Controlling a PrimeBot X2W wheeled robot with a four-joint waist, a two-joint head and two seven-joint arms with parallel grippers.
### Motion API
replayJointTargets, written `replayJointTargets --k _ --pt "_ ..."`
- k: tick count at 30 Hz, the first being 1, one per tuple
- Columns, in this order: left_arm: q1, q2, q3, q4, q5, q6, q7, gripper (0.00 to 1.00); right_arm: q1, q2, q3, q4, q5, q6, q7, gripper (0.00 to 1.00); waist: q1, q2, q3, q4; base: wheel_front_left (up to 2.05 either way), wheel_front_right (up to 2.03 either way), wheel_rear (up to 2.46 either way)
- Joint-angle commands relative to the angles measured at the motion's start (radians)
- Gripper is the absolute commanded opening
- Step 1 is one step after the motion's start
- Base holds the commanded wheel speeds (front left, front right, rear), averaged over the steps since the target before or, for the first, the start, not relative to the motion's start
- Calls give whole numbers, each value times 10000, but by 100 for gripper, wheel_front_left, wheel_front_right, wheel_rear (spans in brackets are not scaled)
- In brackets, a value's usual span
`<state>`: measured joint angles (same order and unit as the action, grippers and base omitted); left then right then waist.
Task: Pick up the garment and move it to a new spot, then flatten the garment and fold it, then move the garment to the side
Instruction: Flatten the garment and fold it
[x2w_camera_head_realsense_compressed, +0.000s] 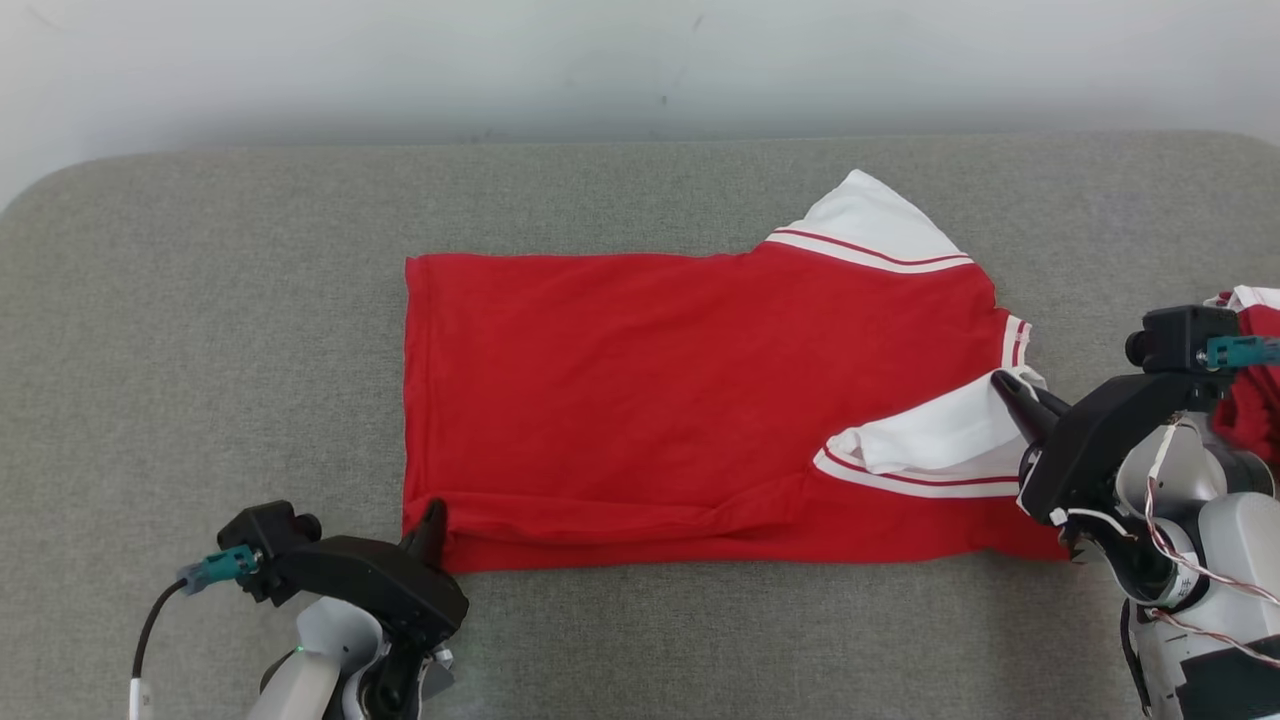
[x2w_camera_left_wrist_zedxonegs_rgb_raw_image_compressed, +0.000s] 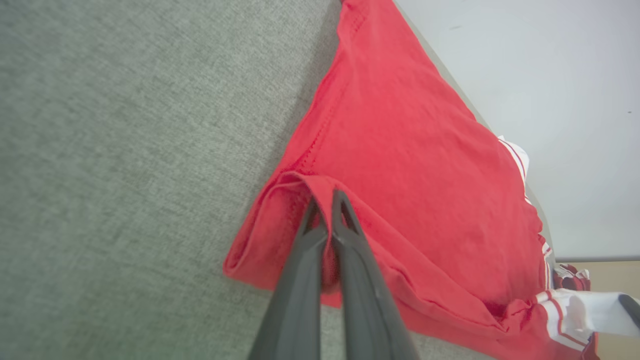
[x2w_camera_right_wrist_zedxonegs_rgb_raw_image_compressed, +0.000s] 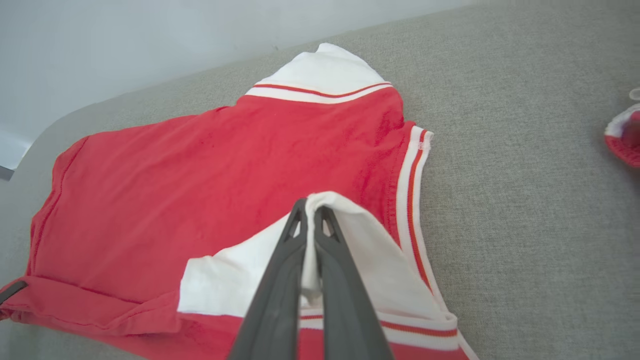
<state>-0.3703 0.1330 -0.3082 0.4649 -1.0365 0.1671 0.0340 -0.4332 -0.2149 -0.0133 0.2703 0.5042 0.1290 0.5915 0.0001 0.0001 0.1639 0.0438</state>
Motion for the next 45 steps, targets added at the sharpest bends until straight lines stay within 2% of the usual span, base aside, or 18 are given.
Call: replayJointTargets --k 1,12,13,14,15,24,30,34,40,45 --pt "-189 -49 33 129 -14 75 -58 0 -235 -98 41 286 -86 30 -246 0 -1 -1 -22 -30 0 0 0" --pt "-434 -59 -7 519 67 151 -117 0 -798 -195 299 1095 -125 30 -1226 0 -1 -1 39 -71 0 0 0" --pt "-464 -55 6 526 82 148 -160 0 -827 -235 380 1153 -150 30 -1330 19 -1 -1 47 -64 0 0 0" --pt "-484 -43 -10 529 123 118 -205 34 -811 -232 382 1273 -108 30 -1351 89 -1 -1 48 -61 0 0 0" --pt "-501 -37 -11 533 153 104 -297 100 -813 -200 404 1329 -29 30 -1408 100 -1 -1 50 -58 0 0 0" --pt "-414 150 -237 495 845 167 -1170 100 -905 -370 782 1144 468 30 -2385 100 -1 -1 11 -88 0 0 0" --pt "-77 458 -444 214 1390 268 -1754 100 -505 -560 793 955 765 30 -2415 100 -1 -1 -104 -137 0 0 0" --pt "337 819 -832 -176 2083 545 -2091 100 -46 -705 629 840 594 30 -2314 100 -1 -1 -196 -197 0 0 0" --pt "871 1530 -1840 -765 3502 1240 -1968 100 655 -631 57 626 385 30 -2217 100 -1 -1 -247 -316 0 0 0" --pt "1055 1682 -2189 -782 3860 1596 -1711 100 1154 -471 -302 526 44 30 -2058 100 -1 -1 -201 -406 0 0 0"
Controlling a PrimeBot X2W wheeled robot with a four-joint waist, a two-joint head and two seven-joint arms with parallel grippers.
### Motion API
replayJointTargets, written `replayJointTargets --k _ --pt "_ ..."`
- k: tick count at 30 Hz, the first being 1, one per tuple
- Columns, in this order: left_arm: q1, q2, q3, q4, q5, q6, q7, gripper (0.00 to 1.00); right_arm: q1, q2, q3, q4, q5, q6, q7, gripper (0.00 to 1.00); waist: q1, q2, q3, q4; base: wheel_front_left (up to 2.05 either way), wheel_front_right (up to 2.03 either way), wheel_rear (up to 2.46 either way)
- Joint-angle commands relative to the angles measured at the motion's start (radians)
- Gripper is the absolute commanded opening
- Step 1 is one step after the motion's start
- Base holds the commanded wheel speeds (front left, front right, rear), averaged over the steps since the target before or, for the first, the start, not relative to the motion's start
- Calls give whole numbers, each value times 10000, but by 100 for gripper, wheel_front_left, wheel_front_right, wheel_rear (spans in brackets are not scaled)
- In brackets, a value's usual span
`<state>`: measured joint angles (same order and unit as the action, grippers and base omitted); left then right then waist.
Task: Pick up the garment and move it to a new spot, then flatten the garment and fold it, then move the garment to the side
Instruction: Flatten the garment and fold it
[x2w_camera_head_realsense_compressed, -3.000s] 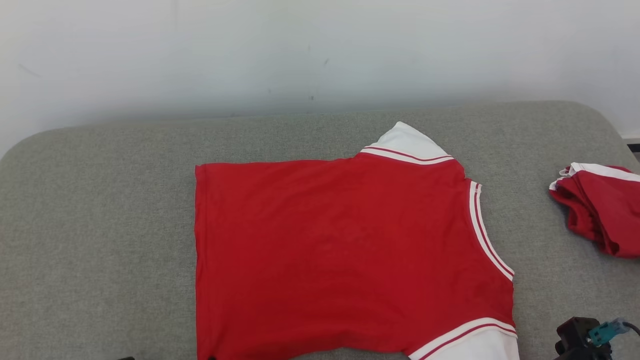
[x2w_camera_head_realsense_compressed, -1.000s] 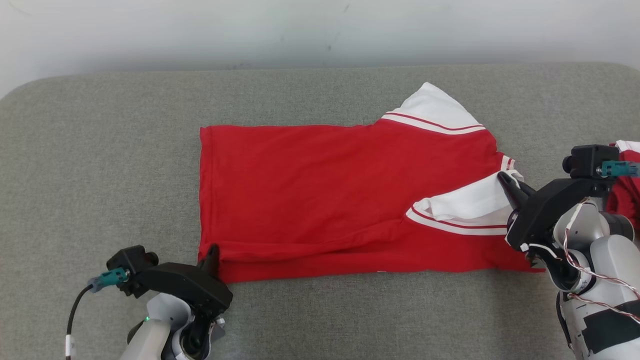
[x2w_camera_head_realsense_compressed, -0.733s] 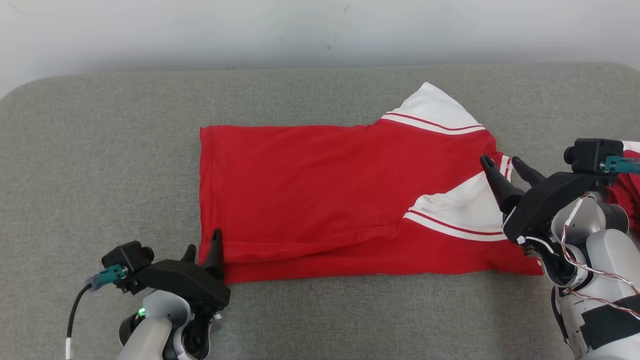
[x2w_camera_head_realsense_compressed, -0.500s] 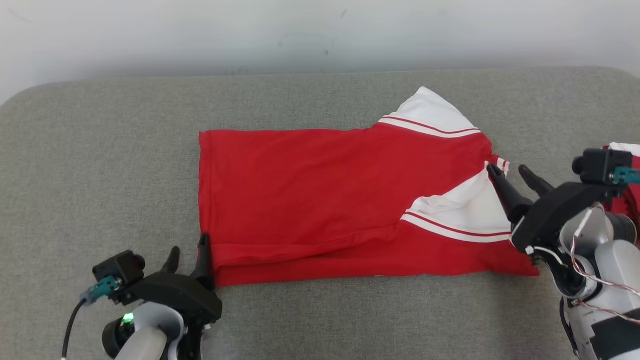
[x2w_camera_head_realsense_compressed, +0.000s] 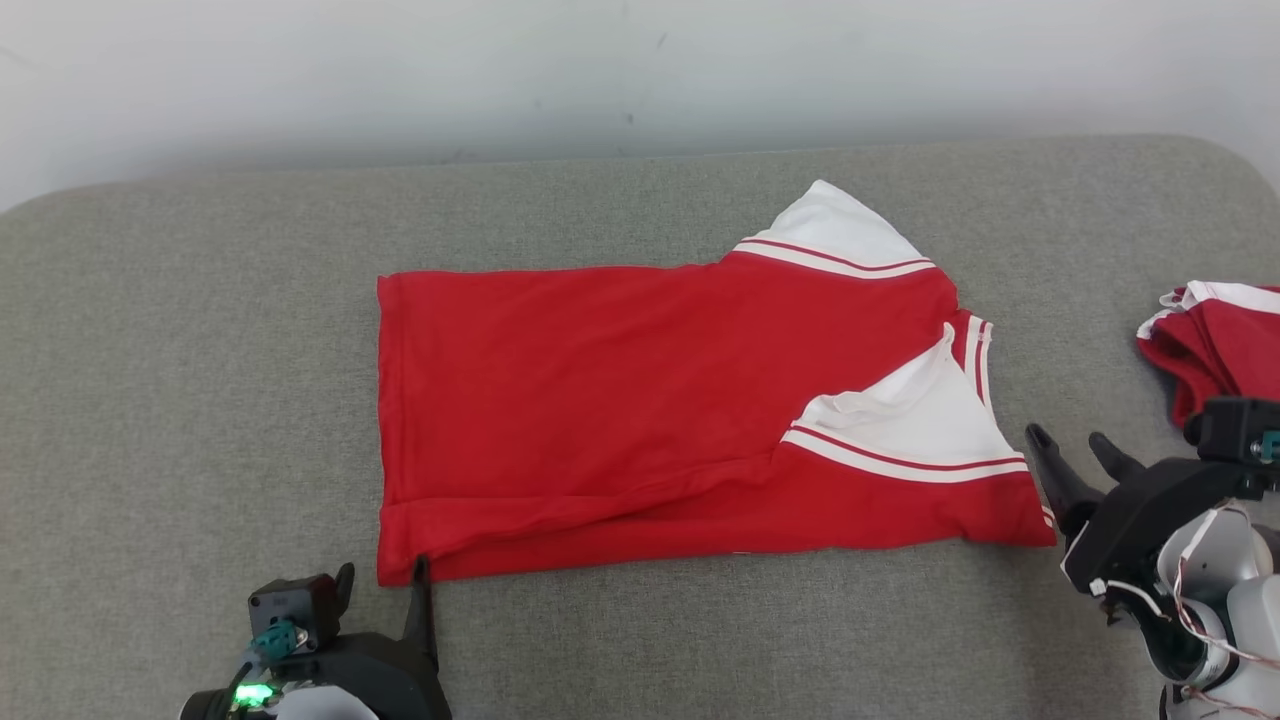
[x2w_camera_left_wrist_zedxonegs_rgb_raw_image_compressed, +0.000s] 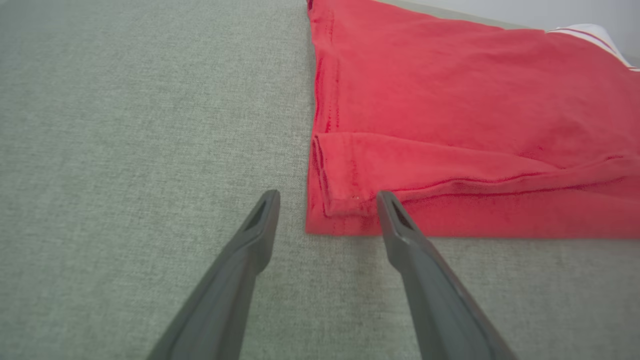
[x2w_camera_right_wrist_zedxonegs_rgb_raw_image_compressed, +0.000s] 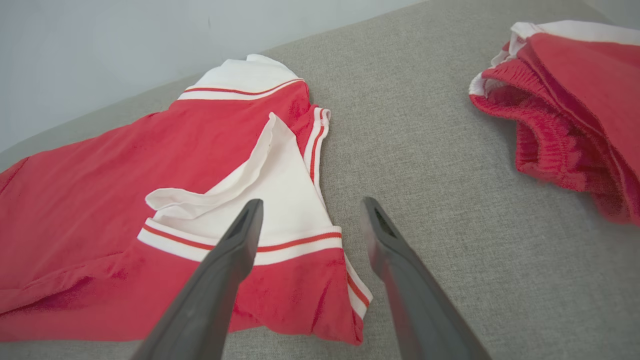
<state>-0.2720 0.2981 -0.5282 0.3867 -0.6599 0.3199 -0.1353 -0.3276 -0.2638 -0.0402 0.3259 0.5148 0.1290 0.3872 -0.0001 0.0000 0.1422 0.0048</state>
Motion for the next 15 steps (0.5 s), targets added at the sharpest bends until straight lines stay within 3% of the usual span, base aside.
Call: replayJointTargets --k 1,15 --pt "75 44 6 55 123 109 15 100 172 61 -92 -16 -137 30 46 100 1 0 32 -31 0 0 0" --pt "135 187 -76 445 54 118 61 100 688 585 -703 17 -693 30 229 100 1 0 162 -112 0 0 0"
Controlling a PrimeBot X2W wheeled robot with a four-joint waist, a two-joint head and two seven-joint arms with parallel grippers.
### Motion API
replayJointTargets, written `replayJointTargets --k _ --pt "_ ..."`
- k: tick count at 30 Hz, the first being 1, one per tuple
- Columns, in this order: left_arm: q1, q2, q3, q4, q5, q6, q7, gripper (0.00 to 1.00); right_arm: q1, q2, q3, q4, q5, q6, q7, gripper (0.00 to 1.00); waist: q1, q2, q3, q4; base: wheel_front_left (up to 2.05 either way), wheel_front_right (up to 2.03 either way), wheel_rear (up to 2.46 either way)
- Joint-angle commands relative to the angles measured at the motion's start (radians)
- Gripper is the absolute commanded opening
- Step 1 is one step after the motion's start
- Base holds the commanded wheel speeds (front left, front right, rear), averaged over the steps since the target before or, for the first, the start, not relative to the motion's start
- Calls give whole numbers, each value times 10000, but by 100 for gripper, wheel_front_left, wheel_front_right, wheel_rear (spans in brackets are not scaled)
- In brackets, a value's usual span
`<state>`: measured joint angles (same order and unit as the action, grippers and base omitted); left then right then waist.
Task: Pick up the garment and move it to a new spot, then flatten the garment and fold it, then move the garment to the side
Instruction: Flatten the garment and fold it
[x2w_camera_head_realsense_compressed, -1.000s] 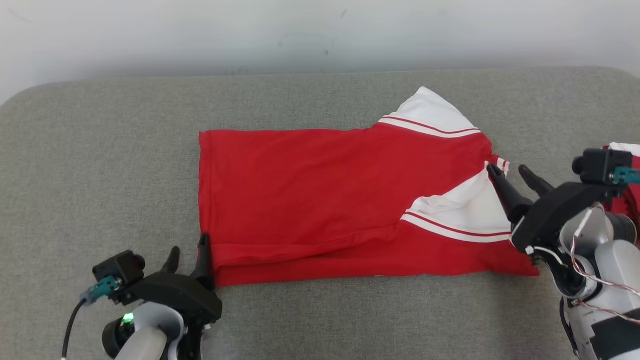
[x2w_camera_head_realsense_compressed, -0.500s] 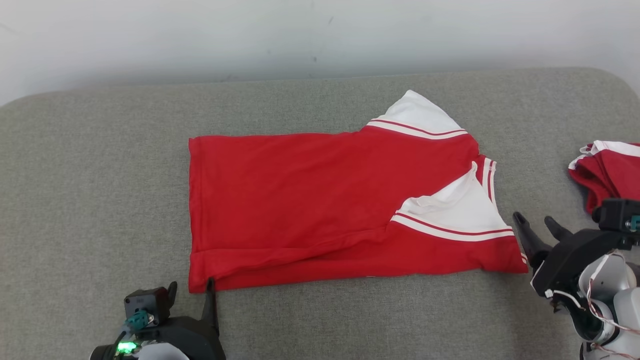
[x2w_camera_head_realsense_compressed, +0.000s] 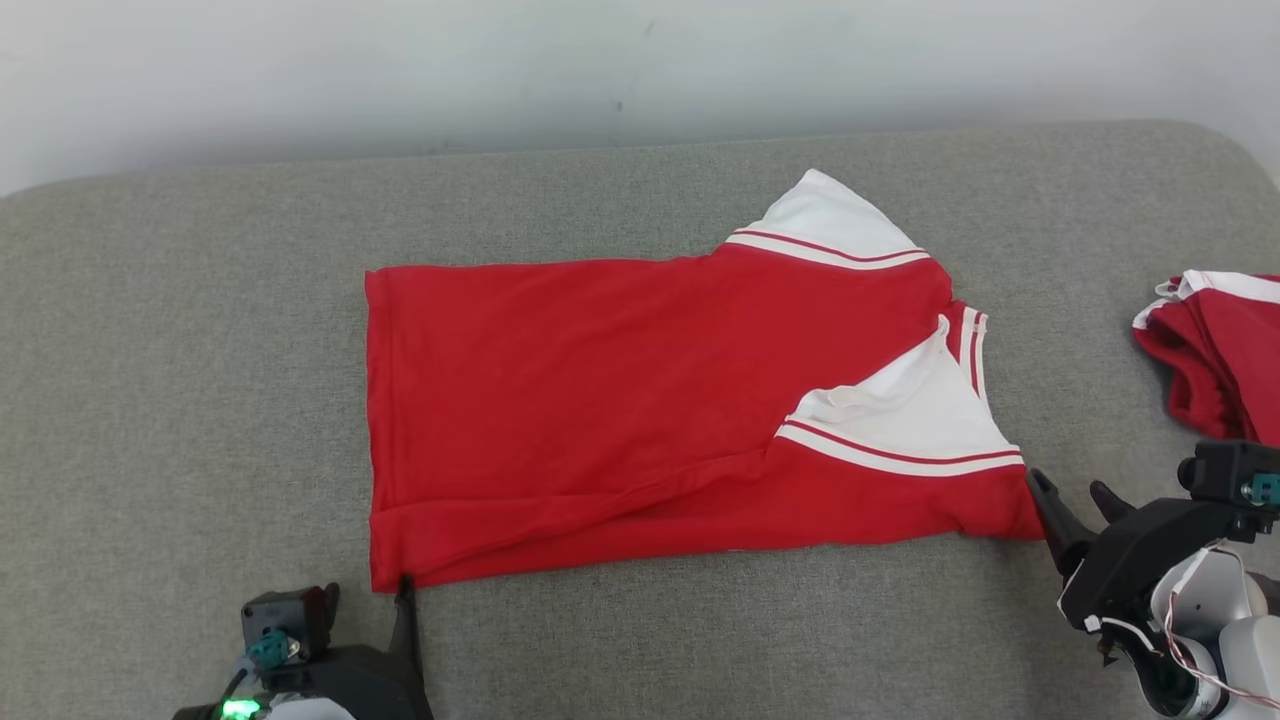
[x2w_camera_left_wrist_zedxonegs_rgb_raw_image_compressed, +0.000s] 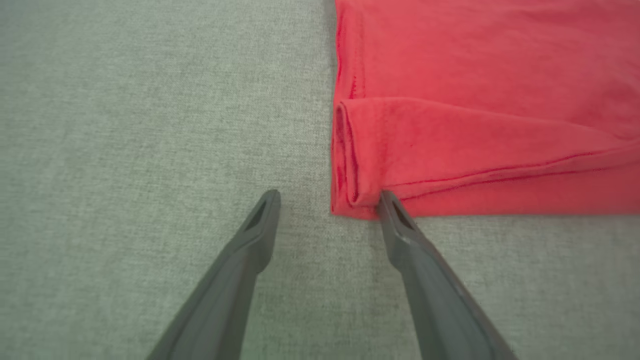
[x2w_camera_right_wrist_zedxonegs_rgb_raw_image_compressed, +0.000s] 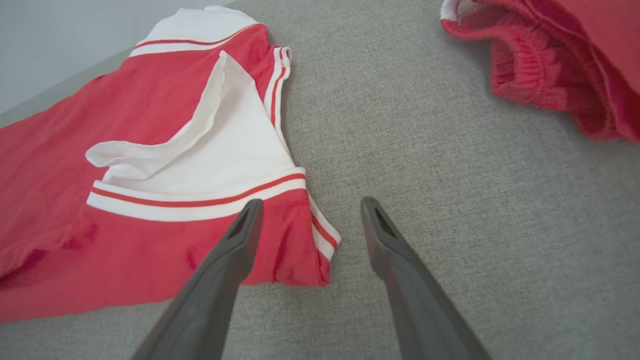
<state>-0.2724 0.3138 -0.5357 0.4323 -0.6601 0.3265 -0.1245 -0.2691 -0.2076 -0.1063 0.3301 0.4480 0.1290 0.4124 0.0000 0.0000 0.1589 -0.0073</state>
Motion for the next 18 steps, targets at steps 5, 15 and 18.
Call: replayJointTargets --k 5,15,18 --pt "260 163 -113 -349 140 27 -42 100 226 134 -198 -103 -64 30 -19 100 0 0 -29 21 0 0 0" --pt "302 452 -574 -774 535 99 212 100 338 246 -302 -261 -164 30 63 100 0 0 -161 -36 0 0 0" --pt "127 392 -699 -612 591 28 280 100 375 283 -269 -328 -190 30 79 100 0 0 -180 -104 0 0 0"
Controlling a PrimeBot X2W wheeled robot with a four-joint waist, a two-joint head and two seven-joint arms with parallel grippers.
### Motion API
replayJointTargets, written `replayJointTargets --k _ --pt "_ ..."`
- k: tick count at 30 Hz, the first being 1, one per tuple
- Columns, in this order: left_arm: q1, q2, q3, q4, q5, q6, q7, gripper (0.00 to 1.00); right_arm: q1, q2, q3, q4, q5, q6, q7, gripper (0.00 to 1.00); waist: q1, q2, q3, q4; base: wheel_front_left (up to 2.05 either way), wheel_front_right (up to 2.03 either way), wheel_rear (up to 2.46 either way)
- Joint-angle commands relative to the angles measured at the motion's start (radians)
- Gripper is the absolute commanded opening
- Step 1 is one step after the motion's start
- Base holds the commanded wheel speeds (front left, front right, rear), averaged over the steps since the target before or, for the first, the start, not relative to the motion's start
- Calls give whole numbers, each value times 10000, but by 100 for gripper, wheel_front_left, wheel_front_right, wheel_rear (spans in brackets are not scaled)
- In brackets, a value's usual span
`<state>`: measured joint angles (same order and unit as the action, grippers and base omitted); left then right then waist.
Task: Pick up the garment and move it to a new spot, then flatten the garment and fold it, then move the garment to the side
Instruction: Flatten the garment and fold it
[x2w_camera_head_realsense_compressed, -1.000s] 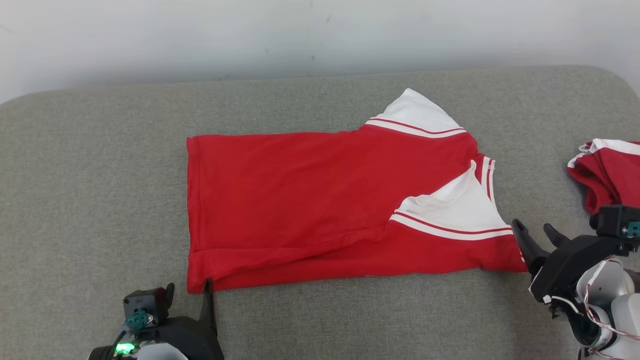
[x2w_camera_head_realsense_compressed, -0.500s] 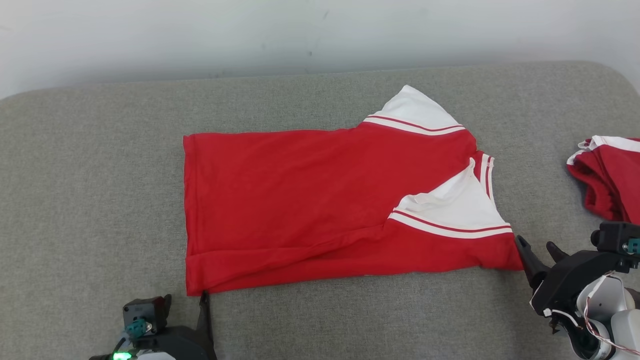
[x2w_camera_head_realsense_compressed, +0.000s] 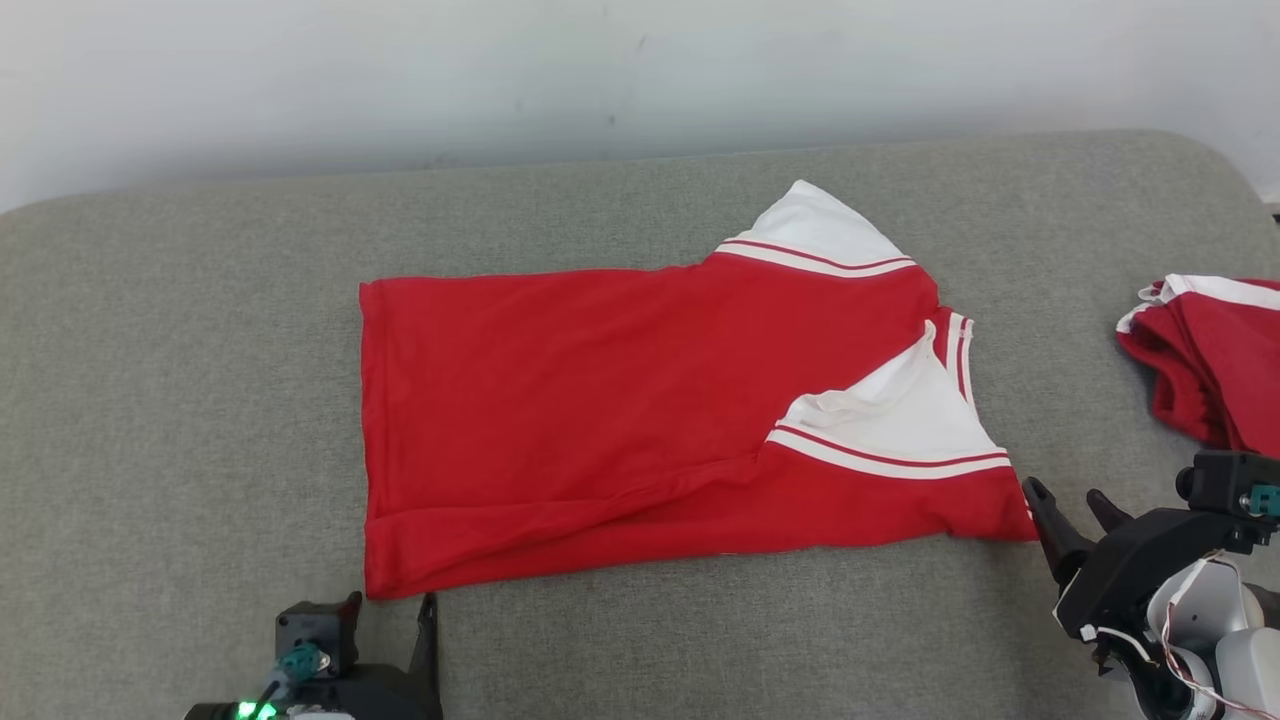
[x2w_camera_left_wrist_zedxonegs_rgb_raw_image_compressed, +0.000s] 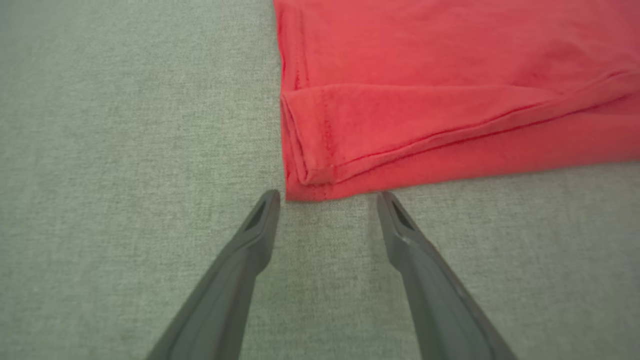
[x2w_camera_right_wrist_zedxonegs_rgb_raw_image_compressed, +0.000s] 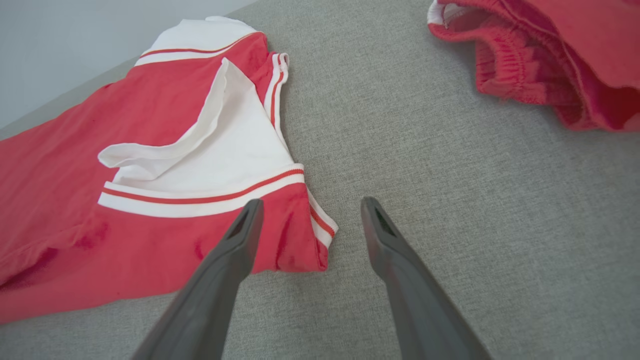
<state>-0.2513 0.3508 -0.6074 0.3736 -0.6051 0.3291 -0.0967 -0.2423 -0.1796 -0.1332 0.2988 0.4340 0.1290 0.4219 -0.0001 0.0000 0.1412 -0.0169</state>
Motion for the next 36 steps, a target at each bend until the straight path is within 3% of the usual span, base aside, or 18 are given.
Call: replayJointTargets --k 1,17,36 --pt "-127 13 13 65 42 10 14 100 134 19 12 -42 -52 30 -1 100 1 0 0 -29 0 0 0" --pt "-537 -285 363 665 -505 -38 -224 100 -126 250 369 442 -319 30 -209 100 1 0 141 -107 0 0 0" --pt "-1749 -261 319 910 -240 -75 -83 100 -1054 153 534 1756 -627 30 -338 100 1 0 480 59 0 0 0"
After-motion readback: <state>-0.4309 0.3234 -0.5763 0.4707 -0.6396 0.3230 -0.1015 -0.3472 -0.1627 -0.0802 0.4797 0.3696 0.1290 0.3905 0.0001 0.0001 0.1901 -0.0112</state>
